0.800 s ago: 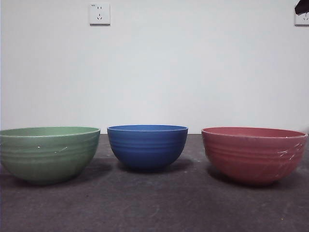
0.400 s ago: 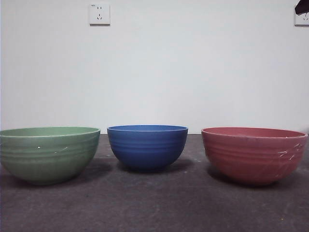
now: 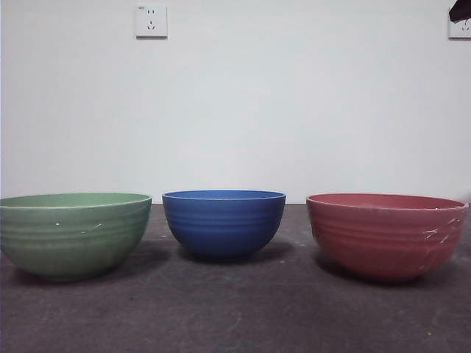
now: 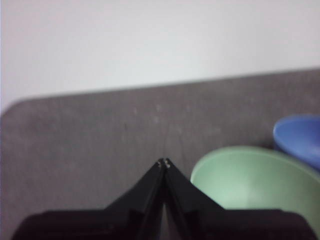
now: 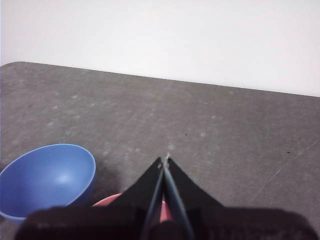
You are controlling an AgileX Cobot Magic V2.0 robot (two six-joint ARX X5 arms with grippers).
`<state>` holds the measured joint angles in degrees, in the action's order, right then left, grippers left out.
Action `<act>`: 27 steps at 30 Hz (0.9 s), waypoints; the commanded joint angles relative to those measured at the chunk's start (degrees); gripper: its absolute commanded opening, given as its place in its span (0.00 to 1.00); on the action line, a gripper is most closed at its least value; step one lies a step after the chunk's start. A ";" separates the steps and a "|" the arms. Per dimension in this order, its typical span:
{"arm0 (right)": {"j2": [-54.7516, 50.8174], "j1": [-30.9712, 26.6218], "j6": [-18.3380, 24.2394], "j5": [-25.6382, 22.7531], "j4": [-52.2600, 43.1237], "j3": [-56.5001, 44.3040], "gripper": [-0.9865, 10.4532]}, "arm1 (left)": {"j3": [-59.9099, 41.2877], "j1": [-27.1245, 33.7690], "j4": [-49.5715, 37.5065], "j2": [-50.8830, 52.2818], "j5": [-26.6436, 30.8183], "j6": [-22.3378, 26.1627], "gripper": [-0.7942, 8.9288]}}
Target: Pick up the green bowl on the top,put the green bowl on the left,pick up the red bowl in the middle,put the red bowl on the right
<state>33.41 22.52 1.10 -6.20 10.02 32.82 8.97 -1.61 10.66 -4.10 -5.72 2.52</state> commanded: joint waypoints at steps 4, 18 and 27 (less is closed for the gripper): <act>-0.04 0.00 -0.59 -0.17 -0.52 -0.28 0.09 | -7.23 0.24 -3.52 0.46 1.22 -0.24 0.08; -0.04 0.00 -0.59 -0.20 -0.55 -0.28 0.09 | -8.81 0.83 -0.35 3.98 1.18 -1.40 0.08; -0.04 -0.02 -0.59 -0.20 -0.52 -0.28 0.09 | -8.81 0.83 -0.35 3.98 1.20 -1.40 0.08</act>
<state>33.41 22.52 1.04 -6.20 10.02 32.82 1.04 -0.91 10.26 -0.25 -4.60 1.45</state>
